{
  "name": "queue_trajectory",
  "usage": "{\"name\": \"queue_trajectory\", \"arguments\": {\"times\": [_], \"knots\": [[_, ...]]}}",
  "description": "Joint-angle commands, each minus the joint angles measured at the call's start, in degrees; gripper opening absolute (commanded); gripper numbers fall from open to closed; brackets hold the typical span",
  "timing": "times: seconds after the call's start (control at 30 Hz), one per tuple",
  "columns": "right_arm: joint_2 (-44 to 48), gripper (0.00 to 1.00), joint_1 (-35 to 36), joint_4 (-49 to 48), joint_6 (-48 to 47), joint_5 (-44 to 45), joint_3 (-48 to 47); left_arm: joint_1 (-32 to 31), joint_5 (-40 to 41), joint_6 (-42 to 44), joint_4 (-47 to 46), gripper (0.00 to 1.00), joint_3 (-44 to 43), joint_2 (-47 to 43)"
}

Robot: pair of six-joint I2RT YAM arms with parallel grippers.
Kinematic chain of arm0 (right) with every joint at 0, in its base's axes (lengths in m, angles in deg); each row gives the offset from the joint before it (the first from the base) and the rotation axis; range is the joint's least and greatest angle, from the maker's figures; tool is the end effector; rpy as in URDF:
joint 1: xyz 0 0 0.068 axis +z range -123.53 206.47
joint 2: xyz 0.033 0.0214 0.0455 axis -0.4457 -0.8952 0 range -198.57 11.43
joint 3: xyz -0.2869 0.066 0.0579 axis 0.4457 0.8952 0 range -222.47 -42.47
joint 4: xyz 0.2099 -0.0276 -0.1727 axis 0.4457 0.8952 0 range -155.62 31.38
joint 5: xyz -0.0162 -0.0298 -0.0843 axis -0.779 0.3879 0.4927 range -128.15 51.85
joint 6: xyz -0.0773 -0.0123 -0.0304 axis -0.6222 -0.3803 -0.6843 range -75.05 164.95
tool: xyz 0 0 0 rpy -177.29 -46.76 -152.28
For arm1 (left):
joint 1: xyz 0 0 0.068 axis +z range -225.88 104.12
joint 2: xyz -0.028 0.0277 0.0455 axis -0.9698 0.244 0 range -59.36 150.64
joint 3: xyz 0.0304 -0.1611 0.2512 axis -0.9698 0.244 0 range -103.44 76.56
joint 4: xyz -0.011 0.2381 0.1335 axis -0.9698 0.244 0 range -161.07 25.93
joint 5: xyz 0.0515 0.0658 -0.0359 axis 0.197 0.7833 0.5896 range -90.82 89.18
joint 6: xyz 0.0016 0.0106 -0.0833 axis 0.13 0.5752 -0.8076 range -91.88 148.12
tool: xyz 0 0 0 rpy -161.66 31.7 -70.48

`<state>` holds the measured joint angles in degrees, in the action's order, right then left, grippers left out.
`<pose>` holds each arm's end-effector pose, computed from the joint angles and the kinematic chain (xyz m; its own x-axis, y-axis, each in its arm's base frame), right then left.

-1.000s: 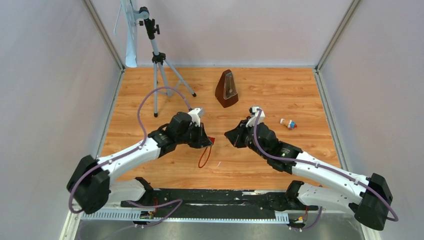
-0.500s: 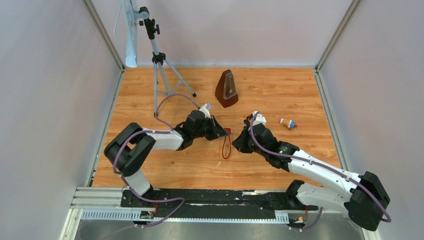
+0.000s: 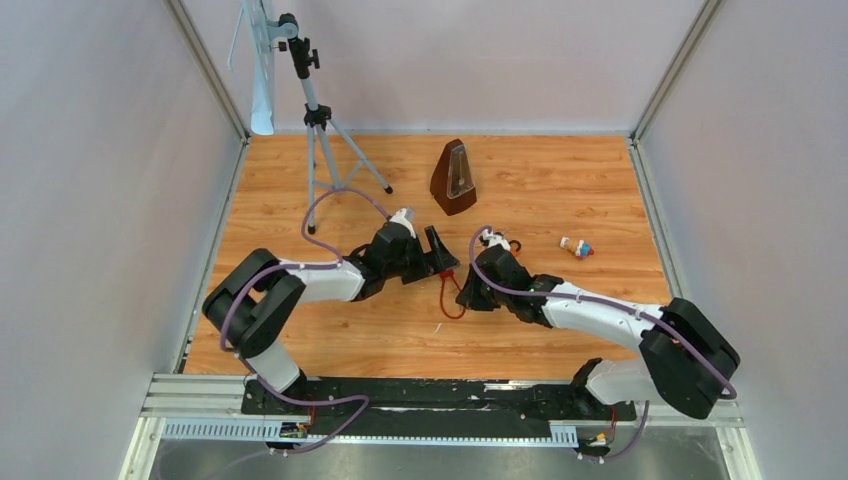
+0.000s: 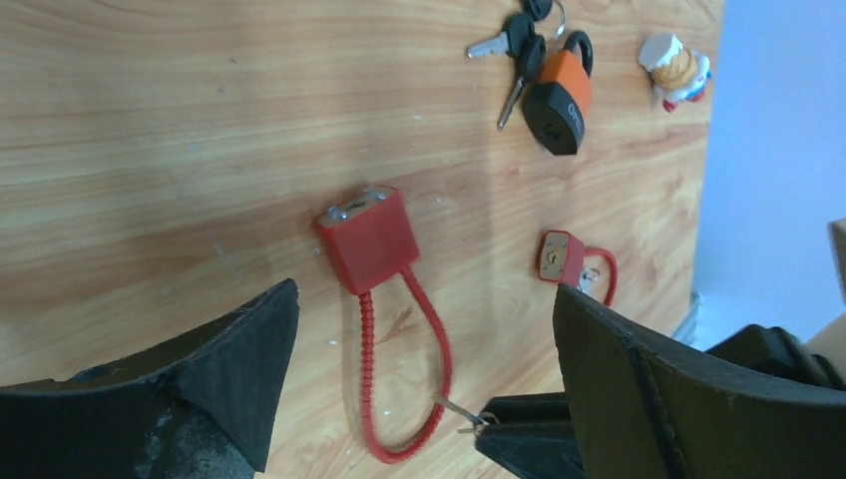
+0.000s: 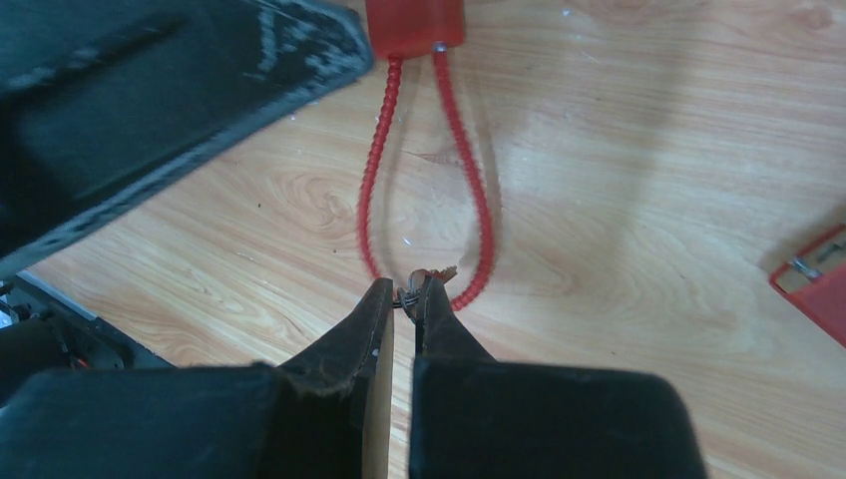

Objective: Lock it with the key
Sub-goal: Place the key at the center of the board, then reset both arms

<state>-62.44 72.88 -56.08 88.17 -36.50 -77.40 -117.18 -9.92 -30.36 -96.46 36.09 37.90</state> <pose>0.1909 0.1975 0.1685 -0.8630 0.0863 -0.4978 -0.1645 0.8837 0.4382 0.2728 -0.2552 0.1442 -0.8466 -0.3767 -0.3759 0.0600 0.6344 -0.7707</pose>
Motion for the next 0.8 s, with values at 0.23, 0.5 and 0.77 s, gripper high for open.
{"name": "queue_trajectory", "arguments": {"times": [0.23,0.5,0.77], "knots": [[-8.50,0.03,-0.64,-6.42,0.64,-2.20,-6.03,-0.80,22.87,8.98,32.97,1.00,-4.93,-17.63],[-2.46,0.60,-1.05,-0.49,1.40,6.60,-6.29,-0.80,31.07,8.97,54.15,1.00,-6.20,-33.21],[17.97,0.93,-2.01,11.72,-3.65,21.01,-6.61,-0.80,39.73,9.48,73.61,1.00,-9.19,-55.90]]}}
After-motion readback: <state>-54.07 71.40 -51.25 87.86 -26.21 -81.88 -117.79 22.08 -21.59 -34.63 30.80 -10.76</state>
